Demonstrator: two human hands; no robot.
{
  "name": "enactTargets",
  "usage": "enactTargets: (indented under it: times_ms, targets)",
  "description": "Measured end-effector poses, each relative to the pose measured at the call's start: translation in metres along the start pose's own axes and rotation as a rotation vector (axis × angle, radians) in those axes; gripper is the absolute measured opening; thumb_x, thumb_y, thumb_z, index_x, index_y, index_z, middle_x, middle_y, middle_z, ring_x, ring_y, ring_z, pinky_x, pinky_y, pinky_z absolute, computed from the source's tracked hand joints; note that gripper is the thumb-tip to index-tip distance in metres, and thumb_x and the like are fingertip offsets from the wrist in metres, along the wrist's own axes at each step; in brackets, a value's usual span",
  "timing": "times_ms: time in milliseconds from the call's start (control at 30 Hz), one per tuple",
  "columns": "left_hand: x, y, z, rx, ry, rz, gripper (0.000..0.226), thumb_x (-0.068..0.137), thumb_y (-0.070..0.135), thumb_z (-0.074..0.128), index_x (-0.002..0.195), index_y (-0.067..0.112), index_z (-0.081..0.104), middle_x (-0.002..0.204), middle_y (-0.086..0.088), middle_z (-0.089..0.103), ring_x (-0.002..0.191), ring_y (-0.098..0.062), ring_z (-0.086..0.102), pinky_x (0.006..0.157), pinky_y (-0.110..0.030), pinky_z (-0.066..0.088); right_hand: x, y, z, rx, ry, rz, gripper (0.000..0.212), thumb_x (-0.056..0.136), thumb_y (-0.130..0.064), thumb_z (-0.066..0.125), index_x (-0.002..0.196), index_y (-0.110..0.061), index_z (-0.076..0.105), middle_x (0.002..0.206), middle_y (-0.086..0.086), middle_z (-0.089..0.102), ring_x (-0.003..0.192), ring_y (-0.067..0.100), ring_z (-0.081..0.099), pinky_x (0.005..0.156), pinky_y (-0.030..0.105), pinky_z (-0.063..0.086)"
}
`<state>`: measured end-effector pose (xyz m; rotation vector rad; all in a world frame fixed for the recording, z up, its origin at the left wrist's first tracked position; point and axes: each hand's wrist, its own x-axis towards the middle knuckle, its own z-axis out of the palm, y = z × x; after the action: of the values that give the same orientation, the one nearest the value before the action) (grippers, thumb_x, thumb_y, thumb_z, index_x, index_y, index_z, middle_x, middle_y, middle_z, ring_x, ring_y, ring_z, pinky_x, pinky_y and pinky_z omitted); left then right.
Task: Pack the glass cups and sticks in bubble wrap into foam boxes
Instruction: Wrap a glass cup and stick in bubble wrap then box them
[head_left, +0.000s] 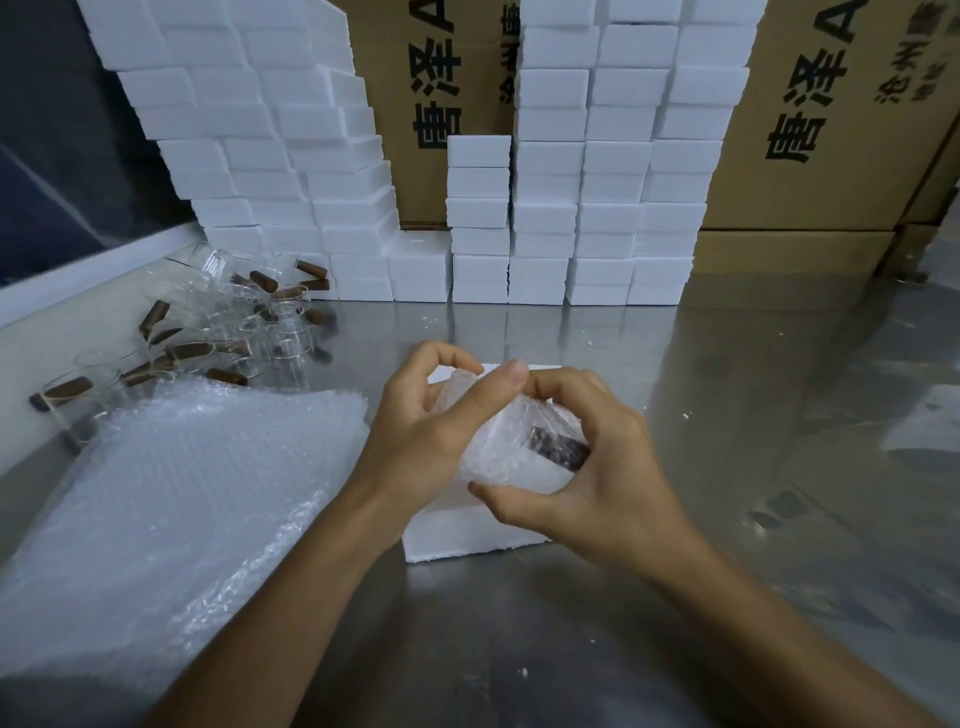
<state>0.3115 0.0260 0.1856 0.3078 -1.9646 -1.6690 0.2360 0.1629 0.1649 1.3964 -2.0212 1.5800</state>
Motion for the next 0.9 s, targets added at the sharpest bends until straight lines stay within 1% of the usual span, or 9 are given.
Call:
enactTargets:
  times_ms: [133,200,267,333,400,567,733,833,900]
  targets:
    - [0.002,0.000,-0.002,-0.082,-0.052,-0.086,0.056,0.071,0.073,0.054,0.090,0.021,0.060,0.067,0.007,0.061,0.057,-0.010,0.059,0.044,-0.025,0.040,0.003,-0.003,-0.007,0.095,-0.047,0.088,0.050,0.054,-0.029,0.090,0.095,-0.033,0.061,0.090,-0.007,0.062,0.075,0.011,0.062,0.066,0.016,0.045]
    - [0.003,0.000,-0.005,-0.225,-0.116,-0.091,0.049,0.081,0.060,0.051,0.095,0.016,0.064,0.066,-0.001,0.061,0.052,-0.013,0.054,0.040,-0.022,0.033,0.006,-0.003,-0.010,0.215,-0.058,0.163,0.044,0.055,-0.021,0.091,0.089,-0.027,0.063,0.083,-0.004,0.065,0.065,0.006,0.060,0.060,0.017,0.045]
    - [0.003,0.001,-0.009,-0.305,-0.175,-0.061,0.043,0.084,0.046,0.050,0.100,0.011,0.069,0.077,-0.009,0.064,0.058,-0.017,0.057,0.040,-0.022,0.034,0.008,-0.003,-0.013,0.297,-0.051,0.216,0.039,0.057,-0.016,0.089,0.088,-0.020,0.066,0.077,-0.004,0.068,0.063,0.006,0.062,0.056,0.020,0.049]
    - [0.003,0.001,-0.014,-0.330,-0.248,-0.038,0.034,0.084,0.035,0.053,0.103,0.015,0.073,0.095,-0.010,0.066,0.068,-0.019,0.062,0.040,-0.024,0.039,0.010,-0.004,-0.016,0.367,-0.040,0.274,0.037,0.058,-0.015,0.086,0.092,-0.014,0.070,0.076,-0.004,0.071,0.066,0.008,0.065,0.059,0.023,0.052]
    - [0.004,0.001,-0.017,-0.314,-0.306,-0.033,0.030,0.083,0.027,0.059,0.108,0.017,0.072,0.102,-0.010,0.065,0.074,-0.021,0.064,0.040,-0.026,0.042,0.012,-0.004,-0.020,0.426,-0.063,0.313,0.038,0.059,-0.013,0.084,0.096,-0.010,0.073,0.080,-0.002,0.074,0.072,0.009,0.068,0.064,0.024,0.056]
    - [0.003,-0.003,-0.018,-0.379,-0.368,-0.049,0.033,0.074,0.024,0.079,0.106,0.020,0.071,0.097,-0.007,0.068,0.070,-0.022,0.065,0.040,-0.025,0.046,0.014,-0.005,-0.029,0.533,-0.169,0.357,0.038,0.062,-0.009,0.079,0.100,-0.008,0.073,0.088,0.006,0.075,0.079,0.018,0.070,0.070,0.027,0.058]
    - [0.003,-0.002,-0.018,-0.321,-0.404,-0.044,0.053,0.074,0.019,0.079,0.124,0.020,0.063,0.102,-0.003,0.070,0.076,-0.023,0.067,0.043,-0.025,0.049,0.014,0.001,-0.029,0.618,-0.252,0.412,0.039,0.066,-0.005,0.074,0.104,0.002,0.070,0.090,0.014,0.071,0.081,0.023,0.067,0.074,0.029,0.056]
    - [0.003,-0.002,-0.016,-0.343,-0.418,-0.043,0.049,0.076,0.014,0.072,0.125,0.012,0.063,0.103,-0.003,0.070,0.077,-0.021,0.067,0.046,-0.025,0.051,0.015,0.002,-0.029,0.663,-0.264,0.424,0.044,0.069,-0.004,0.075,0.112,-0.001,0.069,0.100,0.017,0.073,0.089,0.025,0.069,0.080,0.032,0.055]
    - [0.004,-0.003,-0.017,-0.384,-0.387,-0.043,0.050,0.075,0.014,0.072,0.124,0.009,0.063,0.106,-0.007,0.068,0.078,-0.022,0.067,0.049,-0.026,0.052,0.015,0.004,-0.027,0.683,-0.197,0.440,0.052,0.068,-0.009,0.080,0.118,-0.007,0.067,0.111,0.015,0.072,0.099,0.026,0.070,0.084,0.035,0.055]
